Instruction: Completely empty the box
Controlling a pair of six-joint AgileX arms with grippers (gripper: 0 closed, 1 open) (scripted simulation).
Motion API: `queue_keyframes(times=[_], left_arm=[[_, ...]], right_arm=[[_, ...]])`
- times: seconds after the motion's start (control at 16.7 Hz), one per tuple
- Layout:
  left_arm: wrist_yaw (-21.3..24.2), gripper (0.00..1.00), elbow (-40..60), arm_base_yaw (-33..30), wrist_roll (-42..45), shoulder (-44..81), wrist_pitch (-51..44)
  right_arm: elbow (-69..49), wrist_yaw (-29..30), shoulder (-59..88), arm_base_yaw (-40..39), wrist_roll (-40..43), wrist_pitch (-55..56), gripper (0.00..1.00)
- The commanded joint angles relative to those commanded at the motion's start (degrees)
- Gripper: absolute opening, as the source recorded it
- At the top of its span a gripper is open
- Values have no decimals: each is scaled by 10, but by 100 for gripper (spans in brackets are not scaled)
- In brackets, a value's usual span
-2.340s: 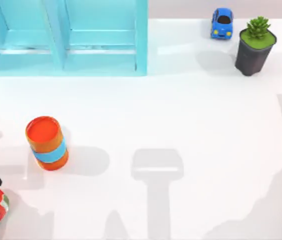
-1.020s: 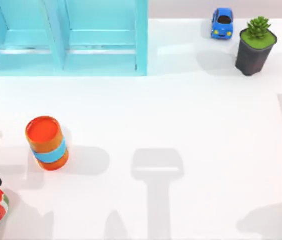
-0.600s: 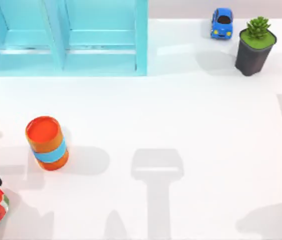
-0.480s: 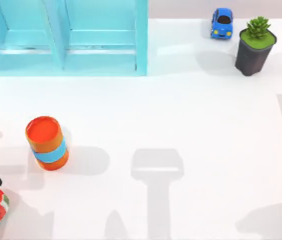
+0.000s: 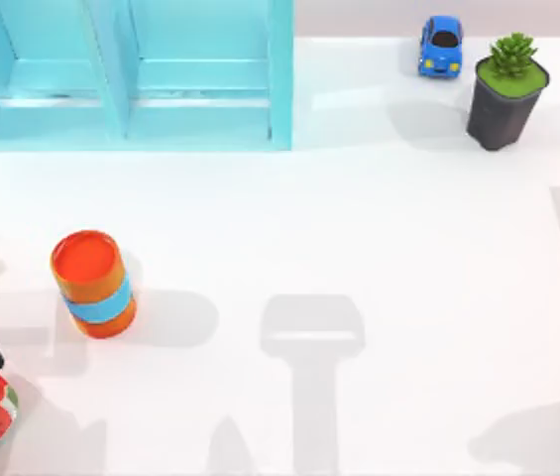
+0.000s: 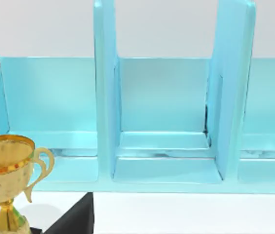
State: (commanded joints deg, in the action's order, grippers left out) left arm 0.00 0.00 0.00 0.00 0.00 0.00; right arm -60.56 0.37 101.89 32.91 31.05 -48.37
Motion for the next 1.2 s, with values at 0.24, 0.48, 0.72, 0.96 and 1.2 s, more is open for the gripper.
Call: queue_keyframes(times=[0.24,0.48,0.72,0.96,1.2], left_arm=[[0,100,0,0,0,0,0],[0,100,0,0,0,0,0],[0,100,0,0,0,0,0],[0,100,0,0,0,0,0],[0,100,0,0,0,0,0]], right_arm=[[0,0,0,0,0,0,0],[-2,0,-1,0,0,-2,0],[-59,0,-12,2,2,-68,0],[-156,0,-37,3,4,-202,0],[-227,0,-61,3,4,-288,0]])
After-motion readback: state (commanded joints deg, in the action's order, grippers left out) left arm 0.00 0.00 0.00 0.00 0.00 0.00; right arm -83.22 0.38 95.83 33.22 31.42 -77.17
